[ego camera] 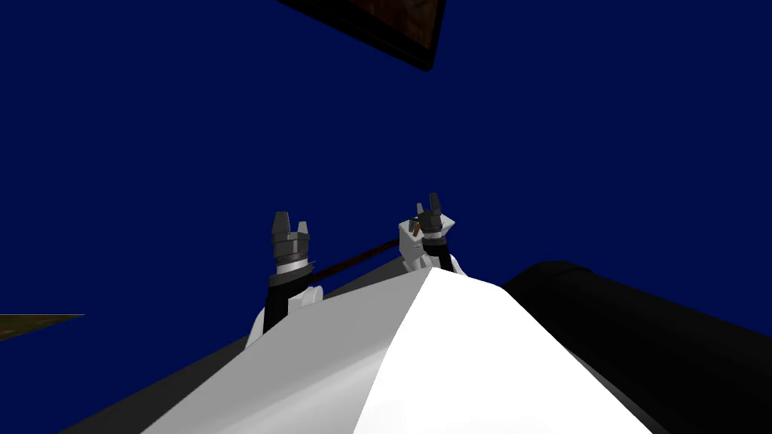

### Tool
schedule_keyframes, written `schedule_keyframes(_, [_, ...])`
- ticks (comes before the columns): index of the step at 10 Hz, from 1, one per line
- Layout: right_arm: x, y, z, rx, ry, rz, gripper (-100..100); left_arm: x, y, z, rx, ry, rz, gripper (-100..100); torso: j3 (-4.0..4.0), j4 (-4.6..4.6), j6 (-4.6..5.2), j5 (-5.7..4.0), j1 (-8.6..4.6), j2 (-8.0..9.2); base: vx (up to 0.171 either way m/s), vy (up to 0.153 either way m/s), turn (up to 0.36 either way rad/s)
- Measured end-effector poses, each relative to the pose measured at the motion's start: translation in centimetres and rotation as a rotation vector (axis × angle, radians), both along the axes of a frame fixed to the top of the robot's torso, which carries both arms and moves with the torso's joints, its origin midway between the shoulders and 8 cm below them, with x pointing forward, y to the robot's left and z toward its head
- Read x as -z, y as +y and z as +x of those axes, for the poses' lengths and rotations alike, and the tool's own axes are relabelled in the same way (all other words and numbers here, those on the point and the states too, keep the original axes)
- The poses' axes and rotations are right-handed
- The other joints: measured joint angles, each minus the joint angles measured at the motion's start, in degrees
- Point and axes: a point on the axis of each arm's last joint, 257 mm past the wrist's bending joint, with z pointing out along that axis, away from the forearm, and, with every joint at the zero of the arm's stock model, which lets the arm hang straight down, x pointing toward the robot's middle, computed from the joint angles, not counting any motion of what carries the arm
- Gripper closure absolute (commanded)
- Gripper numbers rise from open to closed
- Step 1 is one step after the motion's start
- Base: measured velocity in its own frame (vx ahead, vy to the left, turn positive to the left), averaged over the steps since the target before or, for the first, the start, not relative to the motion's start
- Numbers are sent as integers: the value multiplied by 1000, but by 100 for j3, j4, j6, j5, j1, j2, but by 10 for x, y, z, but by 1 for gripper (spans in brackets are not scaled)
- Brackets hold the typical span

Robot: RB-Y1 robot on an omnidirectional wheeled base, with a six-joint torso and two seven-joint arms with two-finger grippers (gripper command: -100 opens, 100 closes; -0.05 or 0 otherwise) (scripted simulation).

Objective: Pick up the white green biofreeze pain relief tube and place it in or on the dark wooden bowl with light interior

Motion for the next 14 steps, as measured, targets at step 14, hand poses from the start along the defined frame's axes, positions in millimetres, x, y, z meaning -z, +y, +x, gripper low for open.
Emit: schedule_keyframes(14, [114, 32, 27, -191, 246, -293, -100, 0, 0, 0, 0, 0, 0, 0, -3, -1, 2, 9, 34, -5, 17, 120, 138])
